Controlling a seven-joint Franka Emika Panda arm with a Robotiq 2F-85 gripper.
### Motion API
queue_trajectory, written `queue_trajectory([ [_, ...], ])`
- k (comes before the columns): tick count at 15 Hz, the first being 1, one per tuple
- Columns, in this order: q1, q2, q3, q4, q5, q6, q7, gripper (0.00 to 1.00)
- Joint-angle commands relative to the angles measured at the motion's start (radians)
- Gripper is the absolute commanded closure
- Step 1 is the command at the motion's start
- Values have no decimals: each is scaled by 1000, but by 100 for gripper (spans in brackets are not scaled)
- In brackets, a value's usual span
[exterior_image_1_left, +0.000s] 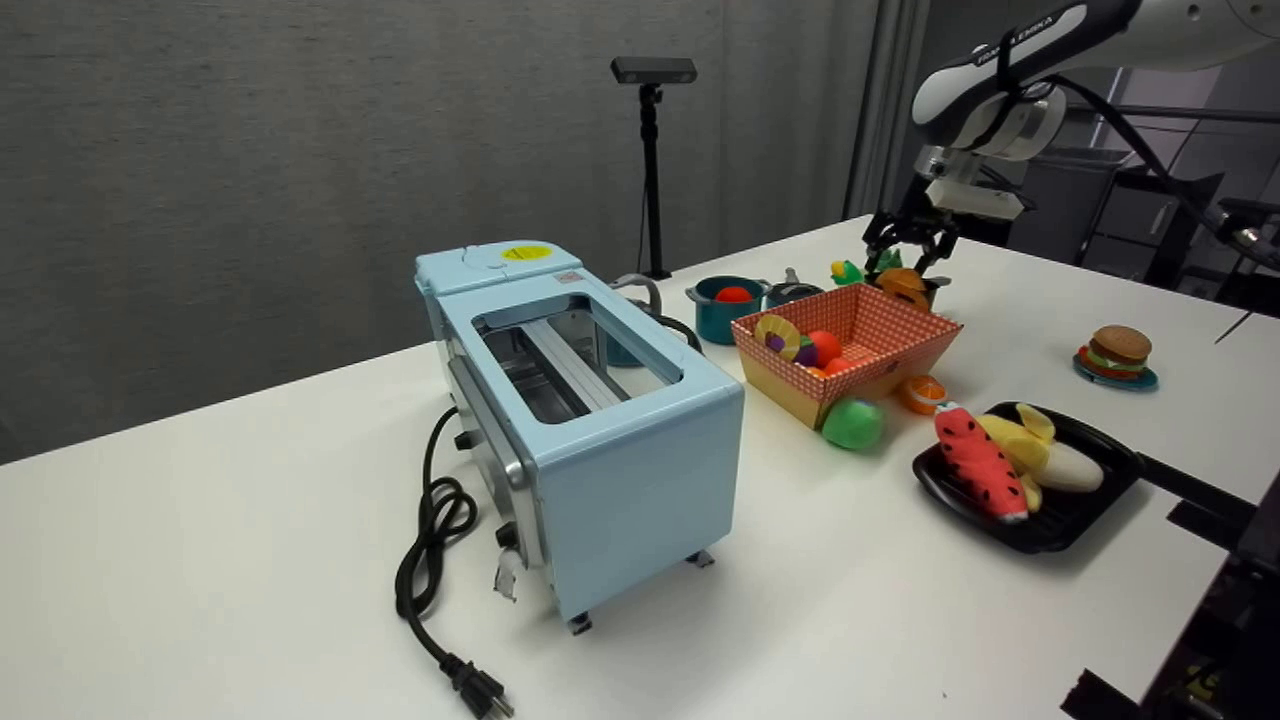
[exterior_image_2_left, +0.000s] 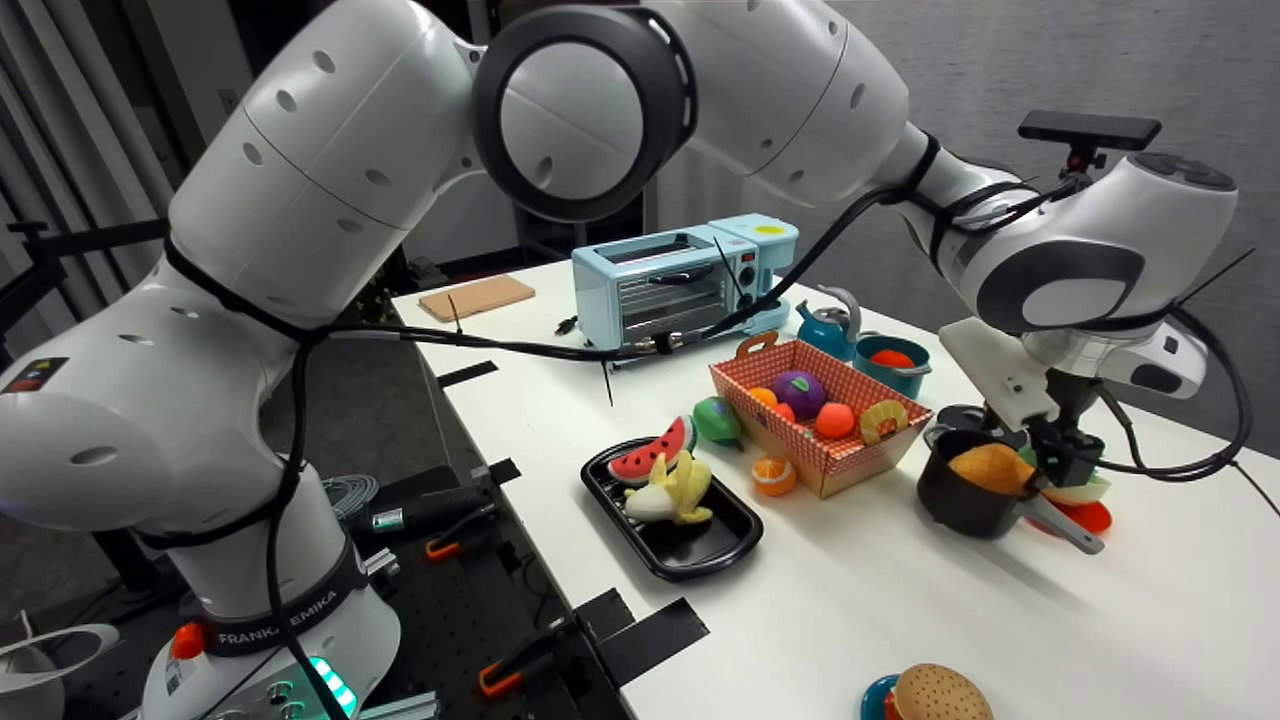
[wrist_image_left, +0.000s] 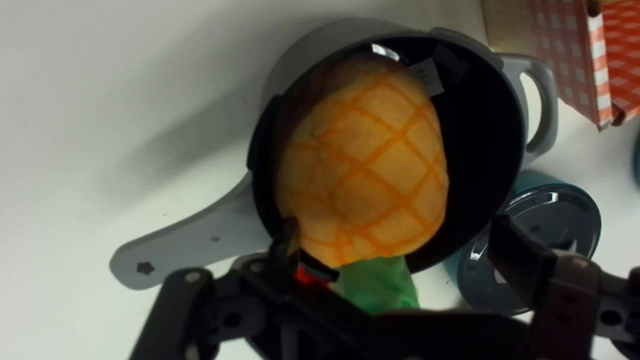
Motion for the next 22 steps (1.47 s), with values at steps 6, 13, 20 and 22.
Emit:
queue_trajectory([
  [6, 6, 27, 6, 25, -3, -5, 31, 73],
  [13, 10, 5, 6, 5, -4, 0, 32, 99],
  [20, 22, -159, 7, -147, 5, 15, 1, 97],
  [22, 29, -230, 6, -203, -2, 15, -3, 97],
])
